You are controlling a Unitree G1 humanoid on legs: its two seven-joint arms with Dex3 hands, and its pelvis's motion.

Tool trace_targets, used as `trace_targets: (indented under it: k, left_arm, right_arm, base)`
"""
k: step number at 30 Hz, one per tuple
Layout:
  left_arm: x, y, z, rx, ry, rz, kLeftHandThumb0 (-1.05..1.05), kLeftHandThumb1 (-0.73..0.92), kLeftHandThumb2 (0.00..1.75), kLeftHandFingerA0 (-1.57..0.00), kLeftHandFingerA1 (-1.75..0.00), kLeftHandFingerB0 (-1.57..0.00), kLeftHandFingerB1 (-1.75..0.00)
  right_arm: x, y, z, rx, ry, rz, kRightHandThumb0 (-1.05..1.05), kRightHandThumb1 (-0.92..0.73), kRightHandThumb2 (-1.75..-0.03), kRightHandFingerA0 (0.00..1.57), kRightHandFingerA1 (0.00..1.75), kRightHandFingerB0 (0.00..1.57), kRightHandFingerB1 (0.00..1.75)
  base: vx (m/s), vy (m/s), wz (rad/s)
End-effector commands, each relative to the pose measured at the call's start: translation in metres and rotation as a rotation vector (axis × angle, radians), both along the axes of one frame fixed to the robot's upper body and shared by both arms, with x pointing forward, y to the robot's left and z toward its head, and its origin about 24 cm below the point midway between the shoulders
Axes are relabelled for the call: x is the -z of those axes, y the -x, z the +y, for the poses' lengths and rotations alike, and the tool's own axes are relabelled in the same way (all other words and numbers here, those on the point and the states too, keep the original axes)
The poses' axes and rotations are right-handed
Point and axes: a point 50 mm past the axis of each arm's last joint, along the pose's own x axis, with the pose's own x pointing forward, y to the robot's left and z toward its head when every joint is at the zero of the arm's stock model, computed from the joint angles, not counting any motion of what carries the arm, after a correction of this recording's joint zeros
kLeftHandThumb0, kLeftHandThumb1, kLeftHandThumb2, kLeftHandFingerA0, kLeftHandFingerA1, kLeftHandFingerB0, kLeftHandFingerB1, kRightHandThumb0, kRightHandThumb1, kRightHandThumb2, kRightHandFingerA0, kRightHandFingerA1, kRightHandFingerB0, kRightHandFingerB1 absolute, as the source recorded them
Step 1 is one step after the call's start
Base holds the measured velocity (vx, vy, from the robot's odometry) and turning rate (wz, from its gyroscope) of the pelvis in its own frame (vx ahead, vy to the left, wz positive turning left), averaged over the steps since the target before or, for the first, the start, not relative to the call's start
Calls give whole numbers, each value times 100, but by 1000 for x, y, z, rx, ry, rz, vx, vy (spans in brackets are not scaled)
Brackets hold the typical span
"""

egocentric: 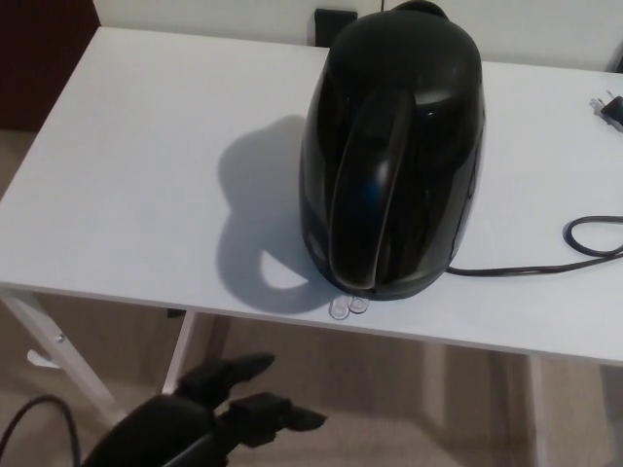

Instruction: The robot walk towards a table in front and click the button on the base of the boilling pot using its left middle finger

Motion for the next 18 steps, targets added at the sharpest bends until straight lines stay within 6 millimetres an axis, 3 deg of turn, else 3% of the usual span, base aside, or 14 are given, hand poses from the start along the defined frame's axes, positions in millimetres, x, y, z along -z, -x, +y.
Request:
trace_targets:
  k: [1,2,7,8,9,10,11,16,17,18]
  left_arm:
    - [-24,14,-34,497,-232,-592,-73,73,64,-38,-33,-37,-33]
    - [-23,13,-35,497,-233,-586,-72,72,63,-38,-33,-38,-33]
    - [-18,8,-37,499,-243,-583,-72,72,64,-39,-33,-40,-33]
    - [-17,6,-37,503,-250,-585,-78,62,98,-34,-48,-34,-47]
    - [-17,6,-37,504,-250,-587,-78,62,98,-34,-48,-34,-47]
    - [-16,6,-38,504,-246,-585,-78,62,98,-35,-48,-33,-46]
    - [-15,6,-38,504,-250,-583,-73,69,65,-39,-34,-37,-33]
    - [-12,6,-40,512,-245,-576,-72,67,64,-40,-34,-38,-33]
    - [-11,6,-41,514,-249,-579,-73,66,64,-40,-35,-37,-33]
    - [-10,7,-41,516,-257,-576,-74,67,65,-39,-34,-36,-33]
  right_arm:
    - [-2,0,-12,25,3,21,-42,-64,-59,65,45,34,33]
    - [-2,1,-12,26,4,20,-49,-53,-81,59,57,29,45]
    - [-3,-1,-11,23,10,14,-47,-54,-80,60,58,29,45]
    - [-3,-1,-11,24,8,10,-47,-54,-80,59,57,29,45]
    - [-3,0,-11,23,9,10,-47,-54,-80,59,57,29,45]
    - [-3,0,-11,19,10,11,-39,-66,-59,66,46,34,33]
    - [-3,0,-12,19,9,11,-40,-66,-59,65,45,34,33]
    - [-3,0,-11,14,19,15,-42,-65,-59,65,45,35,33]
    - [-3,-1,-11,18,14,15,-49,-54,-81,59,57,29,45]
    - [-3,-1,-11,17,12,15,-43,-64,-59,66,45,34,33]
  base:
    - [0,0,0]
    - [0,0,0]
    - [0,0,0]
    - [0,0,0]
    - [0,0,0]
    - [0,0,0]
    - [0,0,0]
    - [0,0,0]
    - [0,0,0]
    - [0,0,0]
